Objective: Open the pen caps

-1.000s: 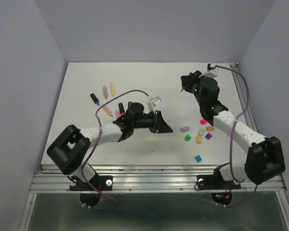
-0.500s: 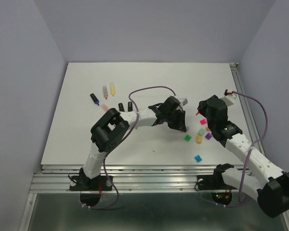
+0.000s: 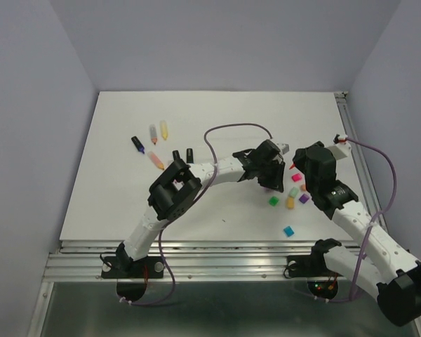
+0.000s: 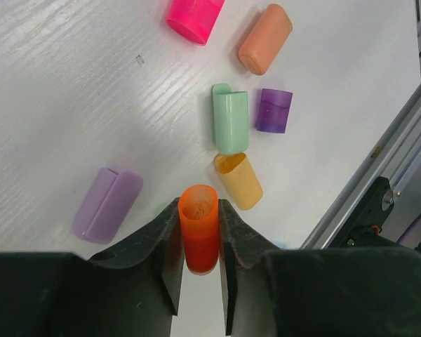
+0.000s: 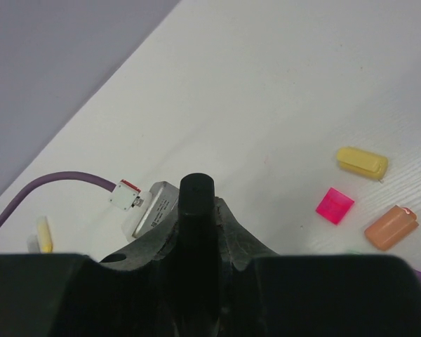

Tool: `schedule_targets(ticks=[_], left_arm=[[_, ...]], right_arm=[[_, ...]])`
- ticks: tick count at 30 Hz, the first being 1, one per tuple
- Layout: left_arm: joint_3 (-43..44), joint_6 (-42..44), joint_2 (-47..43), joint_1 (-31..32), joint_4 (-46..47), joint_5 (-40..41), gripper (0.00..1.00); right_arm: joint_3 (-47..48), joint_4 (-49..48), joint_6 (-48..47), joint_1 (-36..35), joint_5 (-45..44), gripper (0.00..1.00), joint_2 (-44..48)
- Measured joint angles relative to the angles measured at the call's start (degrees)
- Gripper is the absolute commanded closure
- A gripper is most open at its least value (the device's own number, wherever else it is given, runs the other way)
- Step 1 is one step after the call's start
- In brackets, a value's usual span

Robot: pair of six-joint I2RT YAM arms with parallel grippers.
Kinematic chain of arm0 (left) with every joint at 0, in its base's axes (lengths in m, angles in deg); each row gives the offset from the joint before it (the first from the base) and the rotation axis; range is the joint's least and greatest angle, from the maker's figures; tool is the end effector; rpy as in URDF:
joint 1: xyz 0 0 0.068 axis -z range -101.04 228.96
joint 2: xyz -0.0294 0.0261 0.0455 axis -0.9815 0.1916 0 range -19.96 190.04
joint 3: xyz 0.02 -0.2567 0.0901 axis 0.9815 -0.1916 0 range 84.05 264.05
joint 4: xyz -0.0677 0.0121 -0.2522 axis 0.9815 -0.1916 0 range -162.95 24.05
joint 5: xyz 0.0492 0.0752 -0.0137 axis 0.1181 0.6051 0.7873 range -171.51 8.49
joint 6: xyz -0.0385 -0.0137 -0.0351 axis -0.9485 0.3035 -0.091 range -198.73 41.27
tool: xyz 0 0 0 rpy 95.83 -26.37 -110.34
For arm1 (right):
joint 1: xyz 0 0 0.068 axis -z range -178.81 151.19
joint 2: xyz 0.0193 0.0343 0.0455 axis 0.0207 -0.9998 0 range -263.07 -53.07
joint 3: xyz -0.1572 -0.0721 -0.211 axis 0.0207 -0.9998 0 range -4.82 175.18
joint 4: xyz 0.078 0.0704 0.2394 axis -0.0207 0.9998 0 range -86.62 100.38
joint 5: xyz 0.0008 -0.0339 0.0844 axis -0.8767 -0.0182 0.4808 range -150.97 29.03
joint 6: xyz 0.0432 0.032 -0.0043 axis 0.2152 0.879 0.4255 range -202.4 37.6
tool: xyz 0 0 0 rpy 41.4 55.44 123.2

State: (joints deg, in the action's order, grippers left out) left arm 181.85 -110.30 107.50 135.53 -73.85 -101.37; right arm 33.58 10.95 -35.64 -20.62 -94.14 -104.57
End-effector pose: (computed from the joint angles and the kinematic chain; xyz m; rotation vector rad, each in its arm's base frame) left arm 0.2698 -0.4309 0.1885 0.7406 2.3591 -1.1536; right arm 0.1976 0.0580 0.2863 0.7678 1.7153 0.2640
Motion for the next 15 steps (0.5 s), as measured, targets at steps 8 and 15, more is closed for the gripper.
schedule_targets(ticks=[8,15], left_arm=[[1.2,1.1,0.4,1.0,-1.0,0.0,0.20],[1.2,1.2,0.0,1.2,-1.7,0.3,0.18]], right_arm=[[0.0,0.5,0.0,0.0,-0.6,0.90,1.5],[0.0,1.2,0.0,0.0,-0.7,0.89,2.1]])
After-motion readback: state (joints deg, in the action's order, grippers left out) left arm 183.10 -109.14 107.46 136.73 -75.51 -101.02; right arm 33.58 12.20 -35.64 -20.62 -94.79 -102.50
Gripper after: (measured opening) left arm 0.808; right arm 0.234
